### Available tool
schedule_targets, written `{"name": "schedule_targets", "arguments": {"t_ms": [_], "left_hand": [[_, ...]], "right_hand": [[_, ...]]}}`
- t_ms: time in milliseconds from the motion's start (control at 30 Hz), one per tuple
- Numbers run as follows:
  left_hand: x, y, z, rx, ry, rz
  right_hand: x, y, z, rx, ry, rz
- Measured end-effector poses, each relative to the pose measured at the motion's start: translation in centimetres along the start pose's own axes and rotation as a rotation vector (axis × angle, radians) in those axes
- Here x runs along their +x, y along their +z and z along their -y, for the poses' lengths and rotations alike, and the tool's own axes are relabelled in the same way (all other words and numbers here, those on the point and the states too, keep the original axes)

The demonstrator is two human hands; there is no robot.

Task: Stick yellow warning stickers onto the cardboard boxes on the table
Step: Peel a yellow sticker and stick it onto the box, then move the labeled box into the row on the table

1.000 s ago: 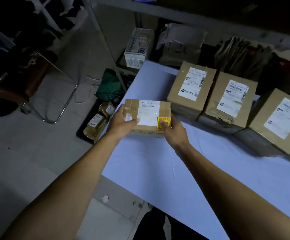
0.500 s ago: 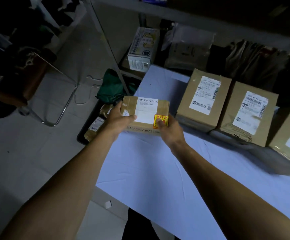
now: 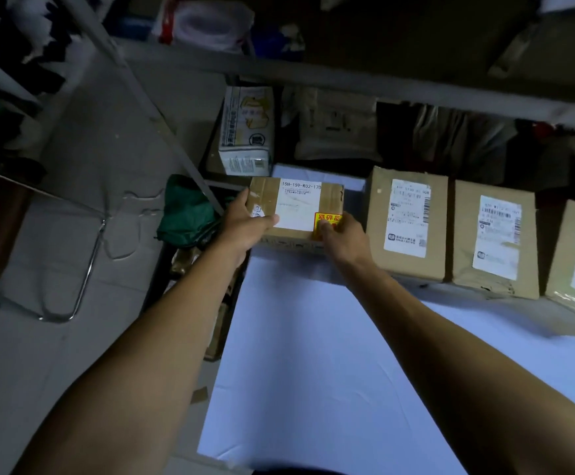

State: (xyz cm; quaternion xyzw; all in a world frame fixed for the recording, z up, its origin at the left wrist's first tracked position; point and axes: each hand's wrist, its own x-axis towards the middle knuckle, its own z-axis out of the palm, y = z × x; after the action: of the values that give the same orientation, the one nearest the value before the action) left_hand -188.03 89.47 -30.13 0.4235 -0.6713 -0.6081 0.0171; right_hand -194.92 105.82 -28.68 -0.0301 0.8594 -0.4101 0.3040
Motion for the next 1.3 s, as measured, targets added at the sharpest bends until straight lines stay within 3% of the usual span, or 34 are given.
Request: {"name": "schedule_targets", "arguments": {"t_ms": [300,600,700,833,933,1067,1167,1300], "left_hand": [[6.3,1.9,-2.9,0.015,0.006,0.034],[7.8,2.4,-3.7,0.133,0.012,0.040],[7.2,2.4,-4.5,0.304,0.079,-0.015],[5.6,3.3,-5.8,0.756,0.346,-0.060],[3.3,4.8,-6.2,0.960,0.556,0.012],[-1.2,8.1,-5.3,1.134,0.756,0.243],[-4.1,10.4,-3.7,1.260,0.780,0.376],[-6.6,12.7,-1.2,1.266,0.631,0.470]], "right_hand": [[7.0,-1.3,2.6,0.012,0.102,-0.087],[7.9,-1.8,2.5,-0.035,0.084,-0.128],[6.5,-2.7,3.0,-0.074,0.004,-0.154],[3.8,-4.8,2.1,-0.245,-0.279,-0.162],[2.0,-7.3,-0.5,-0.521,-0.449,-0.182],[0.2,-10.5,-5.5,-0.806,-0.449,-0.173],[-1.8,-12.4,-8.8,-0.895,-0.398,-0.156],[-4.0,-13.7,-12.2,-0.986,-0.311,-0.043]]}}
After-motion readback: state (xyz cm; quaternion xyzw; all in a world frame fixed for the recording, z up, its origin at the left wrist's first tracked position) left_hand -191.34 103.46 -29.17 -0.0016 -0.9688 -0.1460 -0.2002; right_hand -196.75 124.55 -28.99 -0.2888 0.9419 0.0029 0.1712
